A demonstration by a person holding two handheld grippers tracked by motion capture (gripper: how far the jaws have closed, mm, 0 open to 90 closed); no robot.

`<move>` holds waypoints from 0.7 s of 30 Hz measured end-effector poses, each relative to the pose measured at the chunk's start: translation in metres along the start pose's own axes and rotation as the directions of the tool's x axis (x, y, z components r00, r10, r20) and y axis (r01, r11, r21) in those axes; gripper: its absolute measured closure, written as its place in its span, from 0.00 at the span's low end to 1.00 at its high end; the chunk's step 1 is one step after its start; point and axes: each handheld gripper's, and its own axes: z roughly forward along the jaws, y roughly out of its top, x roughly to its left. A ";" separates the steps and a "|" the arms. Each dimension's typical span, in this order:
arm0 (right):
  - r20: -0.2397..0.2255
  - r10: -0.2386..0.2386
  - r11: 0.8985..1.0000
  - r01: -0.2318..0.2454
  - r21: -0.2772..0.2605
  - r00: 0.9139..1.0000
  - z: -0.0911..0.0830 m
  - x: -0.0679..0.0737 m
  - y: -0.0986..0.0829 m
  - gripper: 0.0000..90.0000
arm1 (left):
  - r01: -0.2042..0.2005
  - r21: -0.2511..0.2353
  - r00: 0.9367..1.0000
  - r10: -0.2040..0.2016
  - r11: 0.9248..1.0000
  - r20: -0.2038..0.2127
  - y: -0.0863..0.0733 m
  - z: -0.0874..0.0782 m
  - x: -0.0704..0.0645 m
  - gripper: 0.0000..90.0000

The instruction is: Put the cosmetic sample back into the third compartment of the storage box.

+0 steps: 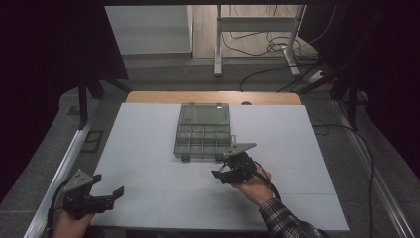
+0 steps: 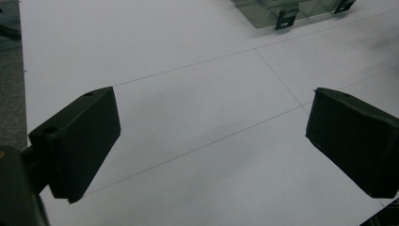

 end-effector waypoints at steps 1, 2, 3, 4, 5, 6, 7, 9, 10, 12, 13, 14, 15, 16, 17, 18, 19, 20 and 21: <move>0.001 -0.001 1.000 0.001 -0.002 1.000 0.002 -0.001 0.002 0.44 | -0.001 0.000 1.000 0.001 1.000 0.000 0.000 0.000 0.000 0.04; 0.001 -0.001 1.000 0.001 -0.002 1.000 0.002 -0.001 0.002 0.44 | -0.001 0.000 1.000 0.001 1.000 0.000 0.000 0.000 0.000 0.04; 0.001 0.000 1.000 0.000 -0.002 1.000 0.002 -0.002 0.004 0.44 | -0.001 0.001 1.000 0.001 1.000 0.000 0.000 0.000 0.000 0.04; 0.000 0.001 1.000 -0.001 -0.011 1.000 0.004 -0.004 0.006 0.44 | -0.001 0.001 1.000 0.001 1.000 0.001 0.000 0.000 0.000 0.04; 0.000 0.001 1.000 -0.001 -0.011 1.000 0.004 -0.004 0.006 0.44 | -0.001 0.001 1.000 0.001 1.000 0.001 0.000 0.000 0.000 0.04; 0.003 -0.001 1.000 0.001 -0.012 1.000 0.005 -0.004 0.007 0.44 | -0.001 0.000 1.000 0.001 1.000 0.001 0.000 0.000 0.000 0.04; 0.001 0.004 1.000 -0.004 -0.016 1.000 0.006 -0.005 0.008 0.44 | -0.001 0.001 1.000 0.001 1.000 0.001 0.000 0.000 0.000 0.04; 0.002 0.005 1.000 -0.005 -0.021 1.000 0.009 -0.008 0.011 0.44 | -0.001 0.000 1.000 0.001 1.000 0.001 0.000 0.000 0.000 0.04; 0.002 0.007 1.000 -0.007 -0.020 1.000 0.009 -0.009 0.012 0.44 | -0.001 0.000 1.000 0.001 1.000 0.002 0.000 0.000 0.000 0.04; 0.001 0.016 1.000 -0.016 -0.023 1.000 0.011 -0.011 0.014 0.44 | -0.001 0.000 1.000 0.001 1.000 0.002 0.000 0.000 0.000 0.04; 0.001 0.016 1.000 -0.016 -0.023 1.000 0.011 -0.011 0.014 0.44 | -0.001 0.000 1.000 0.001 1.000 0.002 0.000 0.000 0.000 0.04; 0.000 0.018 1.000 -0.018 -0.026 1.000 0.011 -0.012 0.015 0.44 | -0.001 0.000 1.000 0.001 1.000 0.003 0.000 0.000 0.000 0.04; 0.002 0.018 0.999 -0.018 -0.027 1.000 0.012 -0.014 0.017 0.44 | -0.001 0.000 1.000 0.001 1.000 0.004 0.000 0.000 0.000 0.04; 0.002 0.018 0.999 -0.018 -0.027 1.000 0.012 -0.014 0.017 0.44 | -0.001 0.000 1.000 0.001 1.000 0.004 0.000 0.000 0.000 0.04; 0.007 0.021 0.999 -0.020 -0.030 1.000 0.013 -0.016 0.020 0.44 | 0.000 0.000 1.000 0.000 1.000 0.004 0.000 0.000 0.000 0.04; 0.007 0.021 0.999 -0.020 -0.030 1.000 0.013 -0.016 0.020 0.44 | 0.000 0.000 1.000 0.000 1.000 0.004 0.000 0.000 0.000 0.04; 0.010 0.021 0.999 -0.021 -0.034 1.000 0.014 -0.018 0.022 0.44 | 0.000 0.000 1.000 0.000 1.000 0.005 0.000 0.000 0.000 0.04; 0.015 0.022 0.999 -0.022 -0.033 1.000 0.015 -0.019 0.024 0.44 | -0.001 0.000 1.000 0.001 1.000 0.005 0.000 0.000 0.000 0.04; 0.018 0.022 0.999 -0.021 -0.032 1.000 0.015 -0.020 0.025 0.44 | -0.001 0.000 1.000 0.001 1.000 0.005 0.000 0.000 0.000 0.04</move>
